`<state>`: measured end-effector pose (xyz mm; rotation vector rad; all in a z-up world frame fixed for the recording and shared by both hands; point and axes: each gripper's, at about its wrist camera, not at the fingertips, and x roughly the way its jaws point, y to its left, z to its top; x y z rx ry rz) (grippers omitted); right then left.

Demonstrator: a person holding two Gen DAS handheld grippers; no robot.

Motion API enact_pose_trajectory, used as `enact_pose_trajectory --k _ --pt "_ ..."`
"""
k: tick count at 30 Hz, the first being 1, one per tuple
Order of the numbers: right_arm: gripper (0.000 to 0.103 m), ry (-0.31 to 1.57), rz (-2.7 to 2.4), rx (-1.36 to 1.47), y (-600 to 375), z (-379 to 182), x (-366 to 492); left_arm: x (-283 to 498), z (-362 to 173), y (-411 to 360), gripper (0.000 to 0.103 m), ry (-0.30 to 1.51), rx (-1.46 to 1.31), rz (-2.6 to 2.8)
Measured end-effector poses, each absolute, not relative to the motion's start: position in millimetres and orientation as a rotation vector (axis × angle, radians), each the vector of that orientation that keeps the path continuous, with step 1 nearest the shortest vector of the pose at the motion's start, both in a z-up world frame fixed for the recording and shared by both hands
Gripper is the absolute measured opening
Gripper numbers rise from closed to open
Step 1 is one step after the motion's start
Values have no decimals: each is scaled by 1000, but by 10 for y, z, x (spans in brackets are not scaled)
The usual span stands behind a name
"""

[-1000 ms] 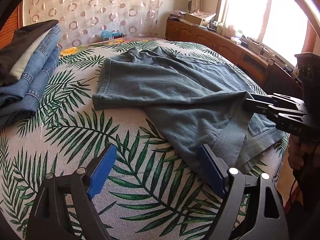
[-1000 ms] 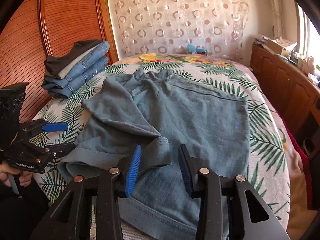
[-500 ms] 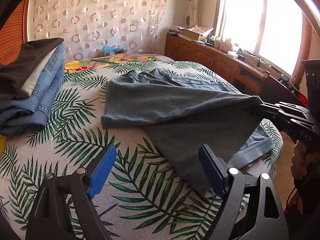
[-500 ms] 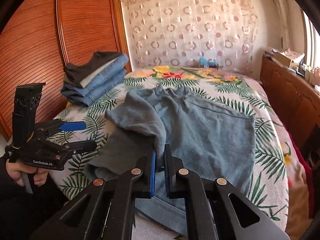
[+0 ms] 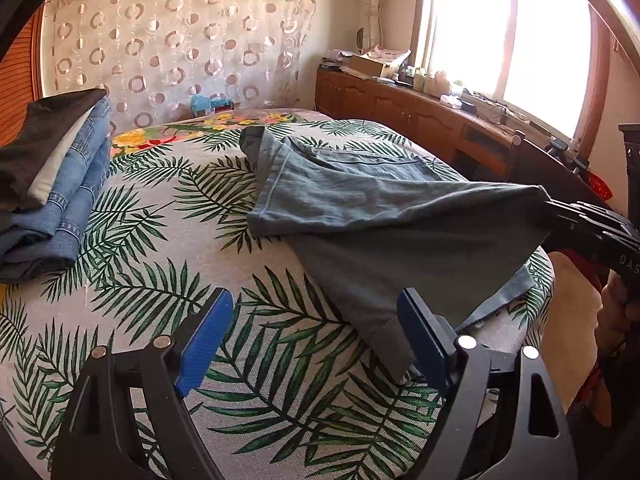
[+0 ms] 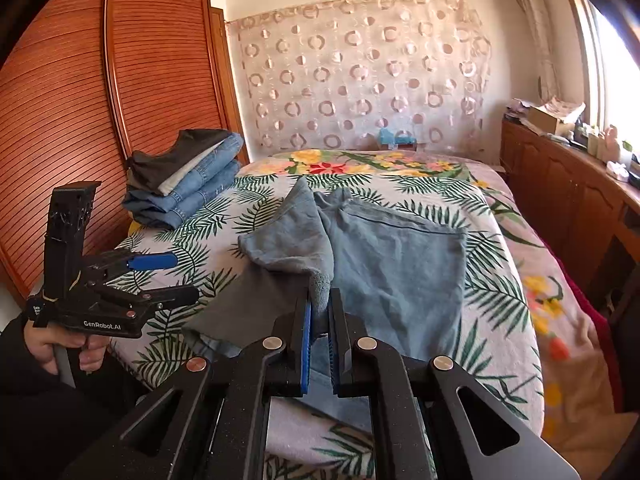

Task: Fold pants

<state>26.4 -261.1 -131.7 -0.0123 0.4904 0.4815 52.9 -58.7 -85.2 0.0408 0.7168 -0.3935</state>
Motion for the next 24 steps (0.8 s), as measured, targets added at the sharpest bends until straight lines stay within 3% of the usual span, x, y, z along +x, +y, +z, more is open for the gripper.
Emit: enact_pose_trajectory --k 24 --pt "7 561 373 3 -2763 -1302 -65 536 -883 -687 85 723 54 -402"
